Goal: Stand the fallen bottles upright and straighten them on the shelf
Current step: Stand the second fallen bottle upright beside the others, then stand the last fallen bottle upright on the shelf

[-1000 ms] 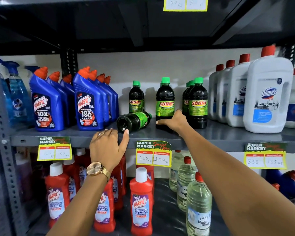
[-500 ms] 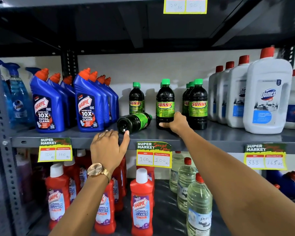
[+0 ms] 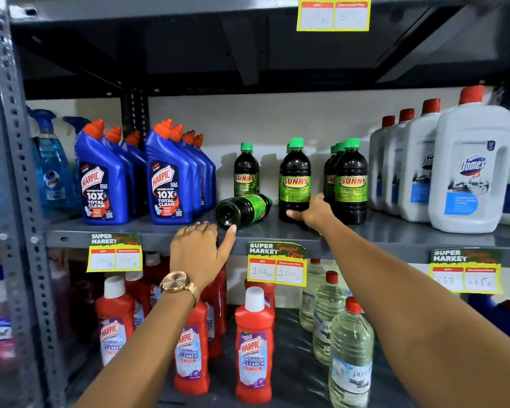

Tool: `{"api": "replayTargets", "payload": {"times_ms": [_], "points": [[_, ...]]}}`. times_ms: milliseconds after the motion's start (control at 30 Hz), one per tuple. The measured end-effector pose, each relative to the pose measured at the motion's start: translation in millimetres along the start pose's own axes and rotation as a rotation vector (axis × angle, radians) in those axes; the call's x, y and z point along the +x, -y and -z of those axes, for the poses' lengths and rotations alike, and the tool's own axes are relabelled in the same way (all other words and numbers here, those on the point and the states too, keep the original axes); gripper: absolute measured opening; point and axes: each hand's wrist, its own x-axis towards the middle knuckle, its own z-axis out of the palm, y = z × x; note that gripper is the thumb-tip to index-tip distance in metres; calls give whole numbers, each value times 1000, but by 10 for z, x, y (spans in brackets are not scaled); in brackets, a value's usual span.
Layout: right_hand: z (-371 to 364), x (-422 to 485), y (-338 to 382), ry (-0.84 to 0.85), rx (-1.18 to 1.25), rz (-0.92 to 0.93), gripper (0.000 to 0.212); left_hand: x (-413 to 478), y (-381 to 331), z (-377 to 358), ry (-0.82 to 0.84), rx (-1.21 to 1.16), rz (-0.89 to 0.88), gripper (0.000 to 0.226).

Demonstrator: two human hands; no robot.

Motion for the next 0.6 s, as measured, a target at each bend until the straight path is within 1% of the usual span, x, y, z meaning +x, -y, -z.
{"api": "replayTargets", "payload": {"times_ms": [33,67,100,133,167,200,233,267,333,367,433,467,500,533,567,600], "points": [[-6,-36,14,-53,6,2,104,1,8,7,14,5,-6,61],[-6,-82,29,-150,-15,25,110,3,28,13,26,12,-19,61],[1,-130,48,-286,-57,77,106,8,61,18,33,20,-41,62],[15,-168,77,-431,-95,156,93,19,109,25,32,28,-77,64],[34,-208,116,-531,-101,250,75,33,165,34,26,31,-124,66],[48,-255,171,-551,-77,342,60,51,231,43,19,28,-172,67],[42,-305,238,-496,-60,405,53,67,294,51,19,18,-204,69],[15,-344,309,-399,-79,443,53,76,345,57,28,5,-217,70],[-96,-387,481,-167,-185,414,66,77,389,47,40,-15,-212,75],[-172,-377,574,-32,-210,347,73,67,384,32,38,-21,-201,78],[-318,-306,752,235,-188,130,92,34,346,13,30,-35,-162,82],[-364,-262,824,318,-174,30,102,30,331,14,30,-36,-136,80],[-397,-209,864,351,-172,-41,109,28,310,20,35,-37,-113,77],[-437,-149,893,348,-173,-84,113,32,302,26,40,-37,-98,75],[-472,-85,907,329,-178,-103,111,35,297,29,45,-37,-89,74],[-505,-33,905,316,-171,-106,104,34,296,26,45,-35,-84,73]]}}
